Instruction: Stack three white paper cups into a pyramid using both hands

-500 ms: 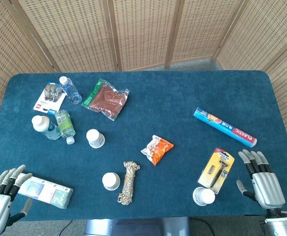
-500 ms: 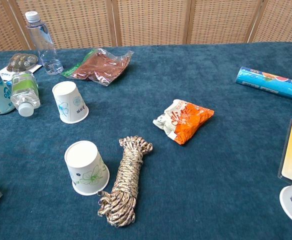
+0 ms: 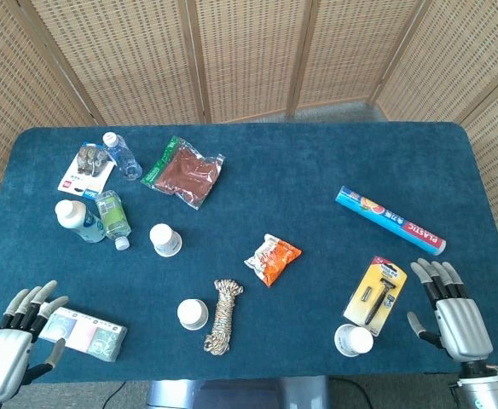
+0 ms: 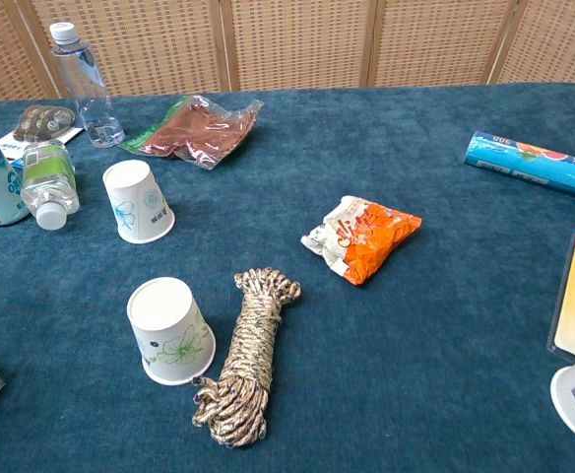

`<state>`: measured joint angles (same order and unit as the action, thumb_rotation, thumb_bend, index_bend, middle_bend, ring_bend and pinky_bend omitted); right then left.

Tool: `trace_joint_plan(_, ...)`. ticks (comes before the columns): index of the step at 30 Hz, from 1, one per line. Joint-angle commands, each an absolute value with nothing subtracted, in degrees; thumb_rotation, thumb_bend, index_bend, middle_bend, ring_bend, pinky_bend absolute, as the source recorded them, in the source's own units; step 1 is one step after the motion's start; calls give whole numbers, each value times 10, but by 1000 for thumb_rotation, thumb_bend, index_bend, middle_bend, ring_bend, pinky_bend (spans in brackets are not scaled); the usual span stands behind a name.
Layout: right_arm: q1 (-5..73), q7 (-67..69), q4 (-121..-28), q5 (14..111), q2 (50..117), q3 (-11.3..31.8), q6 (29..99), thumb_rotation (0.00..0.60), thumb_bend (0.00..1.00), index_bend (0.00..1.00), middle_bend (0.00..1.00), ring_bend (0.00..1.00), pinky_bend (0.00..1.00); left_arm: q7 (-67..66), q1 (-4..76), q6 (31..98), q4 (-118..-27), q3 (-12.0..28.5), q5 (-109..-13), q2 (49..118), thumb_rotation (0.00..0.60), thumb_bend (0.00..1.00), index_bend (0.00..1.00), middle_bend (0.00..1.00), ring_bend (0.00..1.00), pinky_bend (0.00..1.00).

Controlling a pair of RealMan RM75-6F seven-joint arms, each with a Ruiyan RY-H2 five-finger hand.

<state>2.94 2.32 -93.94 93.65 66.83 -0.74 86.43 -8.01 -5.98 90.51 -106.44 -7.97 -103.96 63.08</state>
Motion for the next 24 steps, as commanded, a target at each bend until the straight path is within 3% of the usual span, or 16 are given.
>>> trace_joint_plan(1, 28, 26, -939, 937, 667, -8, 867, 600, 397, 0, 0, 0, 0, -113, -39, 864, -1090, -79, -1035, 614, 600, 480, 124, 24, 0, 0)
trace_joint_plan(7, 22, 34, -934, 935, 664, -10, 872, 600, 399, 0, 0, 0, 0, -169, 19, 759, -1152, -70, -1012, 591, 600, 477, 23, 0, 0, 0)
trace_joint_plan(12, 16, 42, -928, 929, 663, -11, 878, 600, 398, 0, 0, 0, 0, -216, 69, 682, -1189, -50, -978, 595, 600, 466, 0, 0, 0, 0)
trace_joint_plan(24, 8, 57, -918, 915, 659, -9, 879, 600, 398, 0, 0, 0, 0, -366, 170, 550, -1210, -2, -860, 696, 600, 460, 0, 0, 0, 0)
